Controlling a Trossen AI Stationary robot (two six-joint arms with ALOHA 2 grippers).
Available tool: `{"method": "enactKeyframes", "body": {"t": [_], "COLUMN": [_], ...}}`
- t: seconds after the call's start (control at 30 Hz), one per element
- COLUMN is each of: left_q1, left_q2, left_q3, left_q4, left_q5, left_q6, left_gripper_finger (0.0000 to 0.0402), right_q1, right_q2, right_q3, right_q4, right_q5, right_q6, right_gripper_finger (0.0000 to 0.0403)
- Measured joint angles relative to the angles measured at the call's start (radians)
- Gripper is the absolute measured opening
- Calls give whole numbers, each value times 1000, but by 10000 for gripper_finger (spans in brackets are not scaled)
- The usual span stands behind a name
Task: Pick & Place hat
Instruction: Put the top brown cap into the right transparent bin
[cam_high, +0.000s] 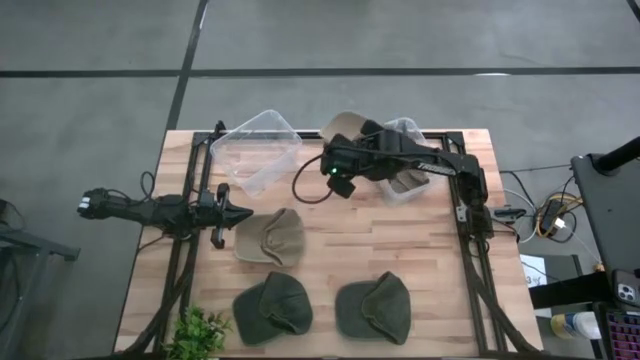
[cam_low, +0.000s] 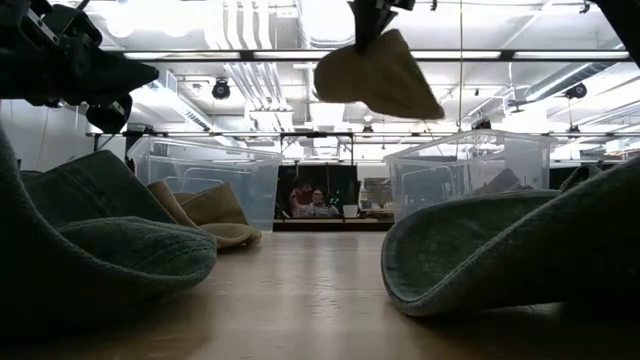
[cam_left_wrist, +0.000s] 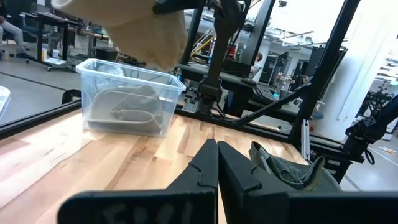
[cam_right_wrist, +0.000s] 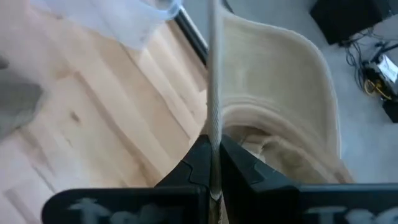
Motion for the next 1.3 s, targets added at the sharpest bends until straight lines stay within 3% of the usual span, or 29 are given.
{"method": "enactKeyframes", "body": {"t": [0.6,1.0,1.17,1.3], "left_q1": [0,0,0,0], "left_q2": [0,0,0,0], "left_q3": [0,0,0,0], "left_q4": [-1,-1,-2,-2], "left_q5": [0,0,0,0], "left_q6": [0,0,0,0], "left_gripper_finger": [3,3,3,3], "right_q1": [-203,-323,-328,-288], "right_q2": [-8,-11,-23,-93], "right_q3": [2,2,-12,-106], "right_q4": [-3,-3,-2,-1], "right_q5": [-11,143,-36,-163], "right_q6": [45,-15,-12,-10], "right_gripper_finger": [13,13,13,13]}}
